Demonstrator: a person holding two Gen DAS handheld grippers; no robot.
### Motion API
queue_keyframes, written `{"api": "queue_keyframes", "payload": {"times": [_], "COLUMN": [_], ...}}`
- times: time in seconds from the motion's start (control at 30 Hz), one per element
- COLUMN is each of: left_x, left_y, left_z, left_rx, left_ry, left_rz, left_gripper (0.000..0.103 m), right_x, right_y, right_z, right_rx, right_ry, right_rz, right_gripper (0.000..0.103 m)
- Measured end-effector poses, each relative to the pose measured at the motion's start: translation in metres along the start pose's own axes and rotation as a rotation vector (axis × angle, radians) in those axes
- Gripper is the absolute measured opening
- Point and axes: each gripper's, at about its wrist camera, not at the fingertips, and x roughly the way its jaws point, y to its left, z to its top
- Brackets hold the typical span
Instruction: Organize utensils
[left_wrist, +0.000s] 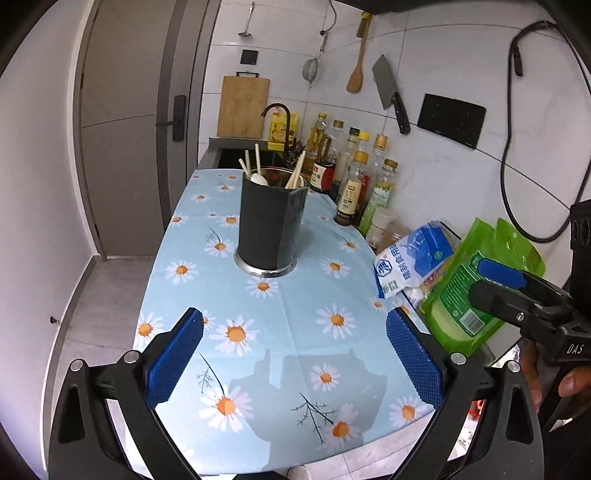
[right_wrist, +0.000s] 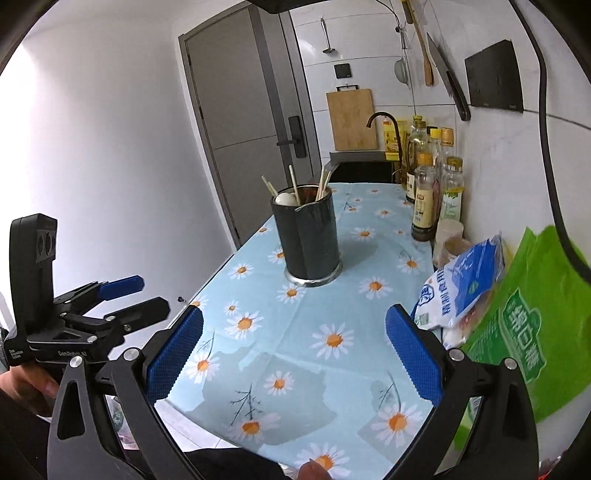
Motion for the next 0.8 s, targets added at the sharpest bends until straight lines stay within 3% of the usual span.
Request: {"api": "queue_keyframes", "payload": {"times": [0.17,0.5,0.8], "left_x": [-0.005,-0.001,0.0], "left_y": [-0.008,0.001,-0.006], "left_z": [-0.005,-0.015,-0.019], "left_rx": [0.035,-0.026,-0.007], "left_ry": [-0.012,0.011,0.006], "left_rz": [0.026,0.051,0.051], "left_gripper": [0.096,0.096,0.096], "right_x": [-0.001,0.001,0.004], "right_y": [-0.001,-0.002,-0.006], "right_z": [-0.003,-0.009,-0.011], "right_rx": [-0.004,-0.023,-0.01], "right_ry": [0.001,-0.005,-0.011], "right_rz": [-0.012,0.003,0.017], "right_gripper": [0.098,0.098,0.098]}}
